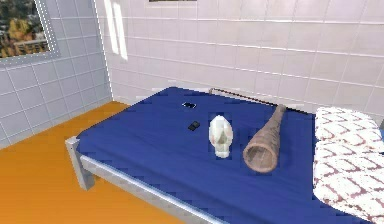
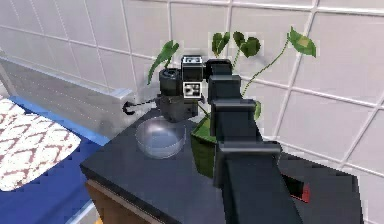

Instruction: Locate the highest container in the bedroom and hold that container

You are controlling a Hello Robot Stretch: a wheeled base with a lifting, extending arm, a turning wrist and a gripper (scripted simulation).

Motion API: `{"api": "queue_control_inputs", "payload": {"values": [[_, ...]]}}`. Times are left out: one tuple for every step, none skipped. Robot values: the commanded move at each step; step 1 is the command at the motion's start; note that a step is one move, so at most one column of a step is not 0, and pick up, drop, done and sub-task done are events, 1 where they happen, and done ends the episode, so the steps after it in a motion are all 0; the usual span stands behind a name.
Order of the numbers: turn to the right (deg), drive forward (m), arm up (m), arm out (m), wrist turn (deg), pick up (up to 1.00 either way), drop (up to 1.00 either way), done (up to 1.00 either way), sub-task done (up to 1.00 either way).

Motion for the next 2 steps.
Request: {"api": "queue_control_inputs", "payload": {"values": [[0.0, 0.0, -0.2, 0.0, 0.0, 0.0, 0.0, 0.0, 0.0], [0.0, 0.0, 0.0, 0.0, 0.0, 1.0, 0.0, 0.0, 0.0]]}}
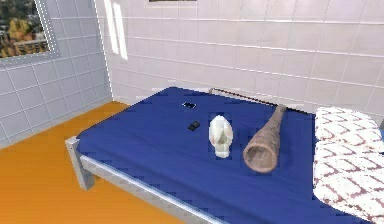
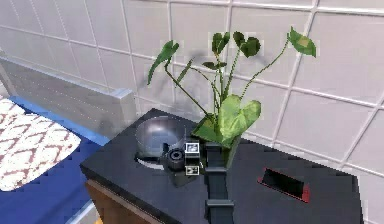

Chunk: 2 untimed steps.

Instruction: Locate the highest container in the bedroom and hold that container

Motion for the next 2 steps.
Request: {"api": "queue_control_inputs", "payload": {"values": [[0.0, 0.0, 0.1, 0.0, 0.0, 0.0, 0.0, 0.0, 0.0], [0.0, 0.0, 0.0, 0.0, 0.0, 0.0, 0.0, 1.0, 0.0]]}}
